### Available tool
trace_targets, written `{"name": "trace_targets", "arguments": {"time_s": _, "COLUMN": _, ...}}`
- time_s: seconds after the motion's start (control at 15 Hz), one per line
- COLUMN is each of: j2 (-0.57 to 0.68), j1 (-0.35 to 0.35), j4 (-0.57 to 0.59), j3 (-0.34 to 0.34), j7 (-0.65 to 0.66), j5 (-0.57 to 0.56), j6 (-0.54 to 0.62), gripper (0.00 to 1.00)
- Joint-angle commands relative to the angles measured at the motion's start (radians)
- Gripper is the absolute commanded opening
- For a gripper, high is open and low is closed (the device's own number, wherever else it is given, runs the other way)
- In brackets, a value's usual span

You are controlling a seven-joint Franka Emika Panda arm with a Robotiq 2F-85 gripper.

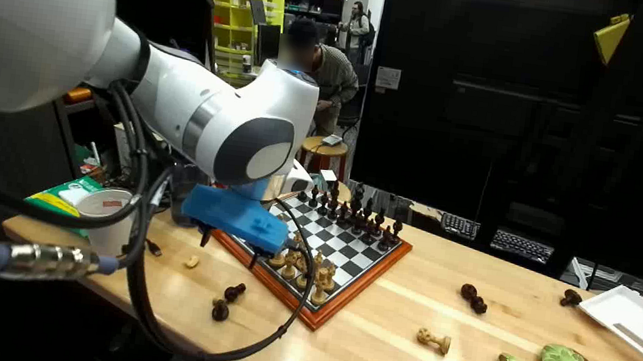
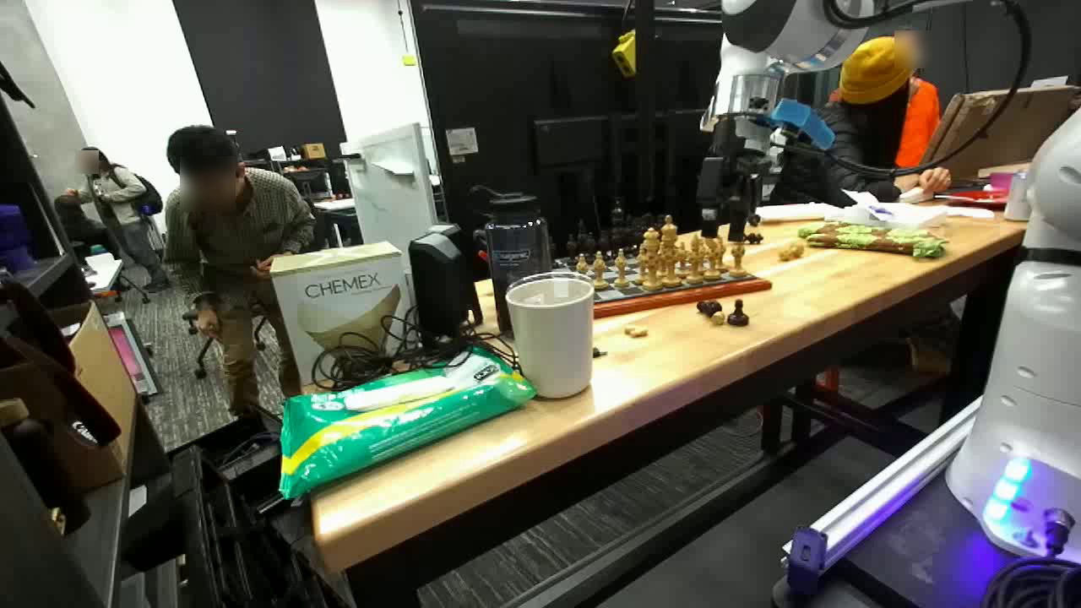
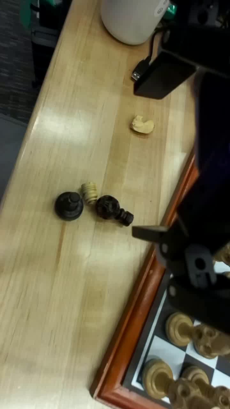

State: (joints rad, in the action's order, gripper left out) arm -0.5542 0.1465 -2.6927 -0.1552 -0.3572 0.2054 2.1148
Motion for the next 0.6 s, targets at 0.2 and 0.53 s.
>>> {"name": "trace_targets", "arguments": {"time_s": 0.2, "j2": 0.07, "j1": -0.02, "j4": 0.1, "j3": 0.01, "j7": -0.042, "j5": -0.024, "j6": -0.068, "gripper": 1.0}}
{"name": "trace_targets", "arguments": {"time_s": 0.53, "j2": 0.216, "j1": -0.028, "j4": 0.32, "j3": 0.025, "j7": -0.102, "j5": -0.119, "j6": -0.178, "gripper": 1.0}}
